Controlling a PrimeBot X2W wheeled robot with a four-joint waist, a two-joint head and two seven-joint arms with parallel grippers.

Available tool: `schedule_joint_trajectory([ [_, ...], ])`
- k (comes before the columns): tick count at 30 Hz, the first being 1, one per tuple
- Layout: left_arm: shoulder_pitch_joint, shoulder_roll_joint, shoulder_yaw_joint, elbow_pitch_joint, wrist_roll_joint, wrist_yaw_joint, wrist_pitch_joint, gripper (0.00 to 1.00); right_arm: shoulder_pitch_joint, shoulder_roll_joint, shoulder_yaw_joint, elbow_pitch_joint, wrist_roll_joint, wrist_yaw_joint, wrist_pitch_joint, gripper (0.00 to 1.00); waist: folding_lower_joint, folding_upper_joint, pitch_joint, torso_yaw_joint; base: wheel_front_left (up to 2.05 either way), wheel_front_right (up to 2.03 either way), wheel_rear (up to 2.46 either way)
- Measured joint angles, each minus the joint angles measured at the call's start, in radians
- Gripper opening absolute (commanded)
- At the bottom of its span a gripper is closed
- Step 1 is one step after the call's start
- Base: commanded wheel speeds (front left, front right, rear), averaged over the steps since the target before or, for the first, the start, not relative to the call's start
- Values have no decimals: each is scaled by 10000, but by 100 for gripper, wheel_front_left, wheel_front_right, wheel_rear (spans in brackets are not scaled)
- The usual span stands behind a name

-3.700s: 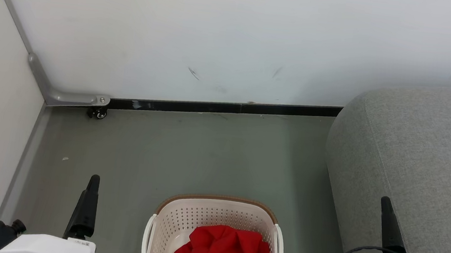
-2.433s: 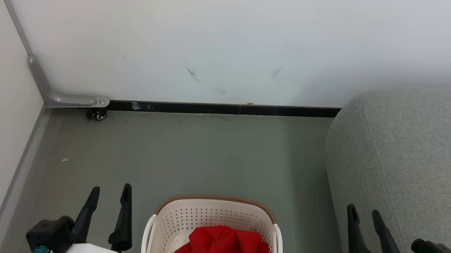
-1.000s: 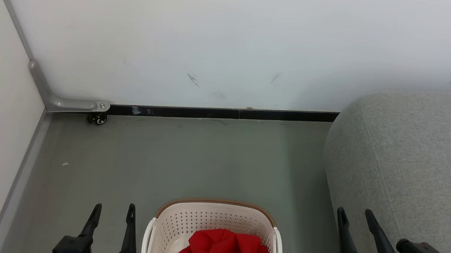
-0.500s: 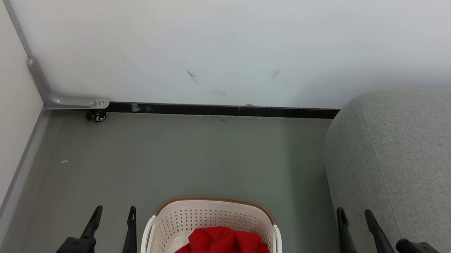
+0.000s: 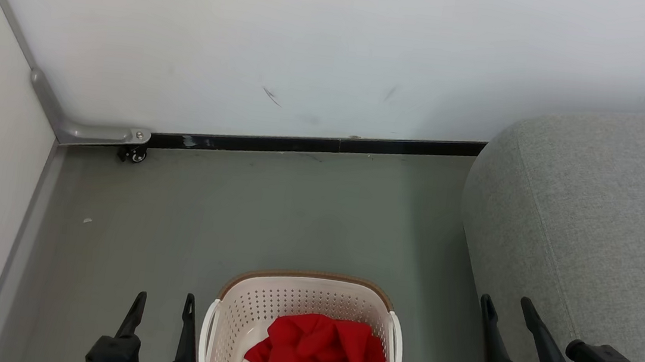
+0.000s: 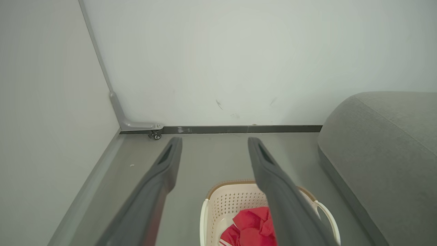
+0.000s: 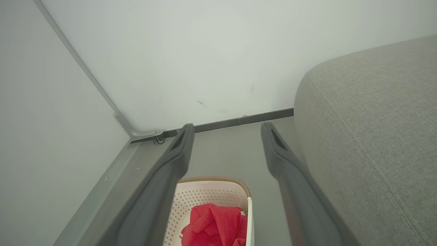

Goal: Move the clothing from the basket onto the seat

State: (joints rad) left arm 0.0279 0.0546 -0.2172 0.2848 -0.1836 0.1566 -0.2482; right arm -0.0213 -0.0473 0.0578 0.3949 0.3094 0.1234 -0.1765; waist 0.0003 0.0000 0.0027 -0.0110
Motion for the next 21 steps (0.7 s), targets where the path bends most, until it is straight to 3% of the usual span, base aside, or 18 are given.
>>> schedule_joint_trajectory([
  [21, -1115, 142, -113, 537, 384, 104, -2, 100, -471, 0, 2, -533, -13, 0, -54, 100, 0, 0, 1230, -186, 0, 0, 0],
])
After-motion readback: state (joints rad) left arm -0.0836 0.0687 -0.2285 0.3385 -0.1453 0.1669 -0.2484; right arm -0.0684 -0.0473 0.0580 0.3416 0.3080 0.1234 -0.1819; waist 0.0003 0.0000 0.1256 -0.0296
